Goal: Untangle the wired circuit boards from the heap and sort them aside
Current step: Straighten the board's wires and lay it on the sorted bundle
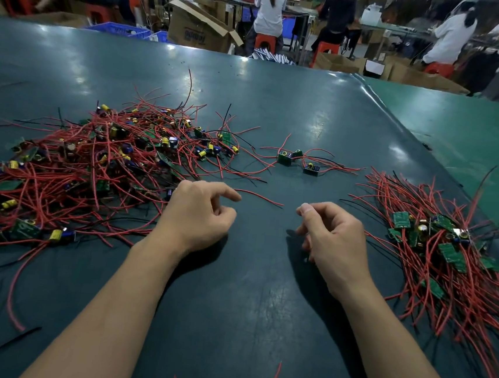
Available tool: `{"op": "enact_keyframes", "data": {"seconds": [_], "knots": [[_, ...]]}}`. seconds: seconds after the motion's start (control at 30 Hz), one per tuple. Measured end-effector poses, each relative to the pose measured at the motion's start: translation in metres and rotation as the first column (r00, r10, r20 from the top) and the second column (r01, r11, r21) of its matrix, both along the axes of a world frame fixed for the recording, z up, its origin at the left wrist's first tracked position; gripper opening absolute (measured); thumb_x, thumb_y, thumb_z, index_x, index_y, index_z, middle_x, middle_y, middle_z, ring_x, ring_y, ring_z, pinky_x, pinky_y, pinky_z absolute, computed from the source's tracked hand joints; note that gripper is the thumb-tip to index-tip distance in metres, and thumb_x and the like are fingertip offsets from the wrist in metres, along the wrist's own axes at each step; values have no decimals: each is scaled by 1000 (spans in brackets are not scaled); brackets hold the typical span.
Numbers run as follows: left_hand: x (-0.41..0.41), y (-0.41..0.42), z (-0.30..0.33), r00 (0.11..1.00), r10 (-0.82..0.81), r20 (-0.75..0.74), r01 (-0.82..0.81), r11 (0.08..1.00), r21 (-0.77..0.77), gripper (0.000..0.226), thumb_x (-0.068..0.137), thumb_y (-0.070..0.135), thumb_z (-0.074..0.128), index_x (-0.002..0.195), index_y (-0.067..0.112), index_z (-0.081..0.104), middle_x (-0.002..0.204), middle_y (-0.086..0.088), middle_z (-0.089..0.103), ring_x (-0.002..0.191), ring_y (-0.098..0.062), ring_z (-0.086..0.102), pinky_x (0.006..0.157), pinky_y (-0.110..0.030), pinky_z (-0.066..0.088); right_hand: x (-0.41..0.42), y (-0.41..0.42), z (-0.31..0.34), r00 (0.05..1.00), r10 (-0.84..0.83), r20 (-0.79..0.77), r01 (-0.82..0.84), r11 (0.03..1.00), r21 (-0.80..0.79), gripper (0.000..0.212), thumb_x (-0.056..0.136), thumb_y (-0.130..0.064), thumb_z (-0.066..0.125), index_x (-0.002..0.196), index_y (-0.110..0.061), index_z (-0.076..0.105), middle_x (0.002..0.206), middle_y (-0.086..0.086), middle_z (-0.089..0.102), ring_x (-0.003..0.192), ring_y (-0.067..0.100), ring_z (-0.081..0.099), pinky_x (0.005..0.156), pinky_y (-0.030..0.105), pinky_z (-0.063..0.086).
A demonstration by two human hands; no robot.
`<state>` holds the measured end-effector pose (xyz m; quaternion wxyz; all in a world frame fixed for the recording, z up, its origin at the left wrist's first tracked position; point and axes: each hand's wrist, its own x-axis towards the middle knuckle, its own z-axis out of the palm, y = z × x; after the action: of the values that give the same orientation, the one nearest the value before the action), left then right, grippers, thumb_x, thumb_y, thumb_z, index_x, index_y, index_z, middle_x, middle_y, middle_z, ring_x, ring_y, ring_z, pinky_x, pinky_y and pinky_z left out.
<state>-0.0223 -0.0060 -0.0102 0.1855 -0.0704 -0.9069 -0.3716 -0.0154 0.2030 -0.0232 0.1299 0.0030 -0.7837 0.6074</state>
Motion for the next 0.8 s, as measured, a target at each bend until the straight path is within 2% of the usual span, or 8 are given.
{"op": "enact_keyframes", "data": {"seconds": [0.1,0.17,0.23,0.4,0.5,0.57,0.67,0.8], "knots": [[8,7,1,982,-179,59,174,981,82,21,79,5,68,92,19,77,50,6,54,44,-3,44,54,-13,37,0,-1,0,1000,1,1,-1,1000,4,17,94,-22,62,81,-14,67,57,-4,64,42,10,51,38,23,39],[16,19,1,941,-329,78,324,944,63,13,83,18,74,95,19,76,57,8,61,48,-2,50,55,-13,39,0,-1,0,1000,-3,-3,3,1000,6,17,94,-22,62,80,-14,68,57,-3,64,42,11,51,38,23,40],[21,28,1,925,-376,48,371,924,88,25,83,33,76,103,19,74,65,7,67,57,-5,59,60,-17,45,0,0,0,1000,-4,-11,4,1000,10,17,94,-22,63,81,-12,68,56,-2,64,42,12,50,39,24,40],[19,23,10,948,-170,-269,184,983,25,47,79,13,59,126,12,60,87,5,64,81,-18,53,78,-29,45,0,0,1,1000,-12,-5,12,1000,3,18,94,-21,64,80,-10,68,56,-2,63,40,14,48,39,24,39],[18,12,10,980,3,-201,-8,1000,-23,68,71,15,55,139,14,45,93,6,60,87,-21,52,81,-34,41,1,0,1,1000,-10,3,10,1000,2,19,94,-21,63,79,-10,68,56,-2,63,41,14,49,39,25,40],[18,2,8,989,88,-116,-109,975,-191,59,66,23,52,125,20,55,93,7,56,91,-23,51,85,-38,40,2,0,1,1000,-6,5,6,1000,1,19,94,-21,63,79,-11,68,56,-3,63,41,13,50,39,25,40],[19,-3,7,987,103,123,-64,956,-286,31,65,26,51,95,27,55,91,8,56,91,-24,55,86,-38,43,2,-1,2,1000,1,8,-1,1000,17,19,93,-22,63,78,-12,68,56,-3,63,43,13,51,40,27,42],[16,1,4,990,131,-49,-136,981,-137,27,79,20,73,104,22,61,85,8,63,81,-24,63,83,-42,50,2,-1,3,1000,4,7,-4,1000,7,20,94,-21,63,76,-13,68,56,-2,63,43,14,50,41,27,41]]}}
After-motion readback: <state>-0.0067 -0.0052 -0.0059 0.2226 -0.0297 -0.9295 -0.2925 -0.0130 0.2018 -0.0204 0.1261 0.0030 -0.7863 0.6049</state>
